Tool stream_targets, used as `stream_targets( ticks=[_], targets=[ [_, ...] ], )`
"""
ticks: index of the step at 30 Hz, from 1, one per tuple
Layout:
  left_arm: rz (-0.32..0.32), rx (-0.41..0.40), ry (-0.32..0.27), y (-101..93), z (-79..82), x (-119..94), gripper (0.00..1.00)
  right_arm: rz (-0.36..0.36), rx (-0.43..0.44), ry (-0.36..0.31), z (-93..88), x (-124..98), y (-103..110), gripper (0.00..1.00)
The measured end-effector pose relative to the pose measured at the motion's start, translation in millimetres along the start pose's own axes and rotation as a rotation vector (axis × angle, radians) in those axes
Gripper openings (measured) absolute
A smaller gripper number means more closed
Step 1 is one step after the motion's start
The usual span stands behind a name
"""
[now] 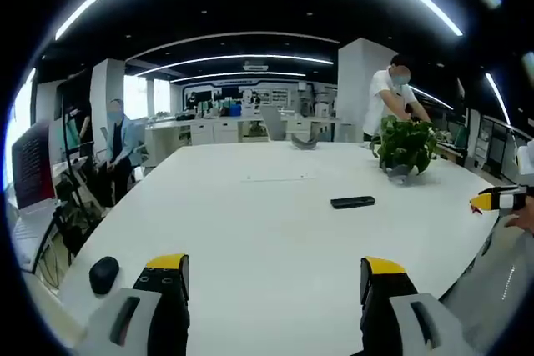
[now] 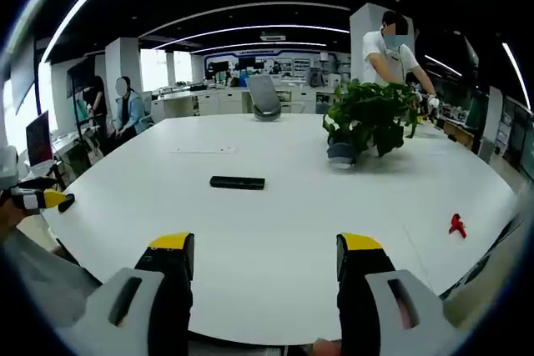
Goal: Press the specified remote control buttons in sequence, fully releasing each button before pressing the next.
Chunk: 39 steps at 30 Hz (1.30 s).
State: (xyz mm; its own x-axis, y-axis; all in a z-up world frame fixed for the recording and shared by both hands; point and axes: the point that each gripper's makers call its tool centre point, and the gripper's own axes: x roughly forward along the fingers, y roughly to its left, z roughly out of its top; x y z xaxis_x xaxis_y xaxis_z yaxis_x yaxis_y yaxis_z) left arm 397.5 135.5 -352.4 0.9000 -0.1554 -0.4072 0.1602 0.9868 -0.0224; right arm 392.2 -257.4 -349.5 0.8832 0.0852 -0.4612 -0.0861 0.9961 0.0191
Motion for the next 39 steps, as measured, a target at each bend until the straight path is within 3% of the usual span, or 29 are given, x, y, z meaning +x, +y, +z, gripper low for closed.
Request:
stream_targets(
  ticks=[23, 31, 39],
  targets=[
    [0.009, 0.005, -0.026, 1.0, 2.9, -4, 0.88, -0.005, 0.033, -0.025, 3.1, -3, -2, 0.72],
    [-0.005, 0.001, -0.096, -2.5, 15.2, -7, 0.91, -0.002, -0.008, -0.073, 11.6, -4, 1, 0.81],
    [-0.010, 0.002, -0.094, -4.4, 15.1, -7, 0.93, 0.006, -0.041, -0.103, 16.7, -4, 4, 0.90]
  ],
)
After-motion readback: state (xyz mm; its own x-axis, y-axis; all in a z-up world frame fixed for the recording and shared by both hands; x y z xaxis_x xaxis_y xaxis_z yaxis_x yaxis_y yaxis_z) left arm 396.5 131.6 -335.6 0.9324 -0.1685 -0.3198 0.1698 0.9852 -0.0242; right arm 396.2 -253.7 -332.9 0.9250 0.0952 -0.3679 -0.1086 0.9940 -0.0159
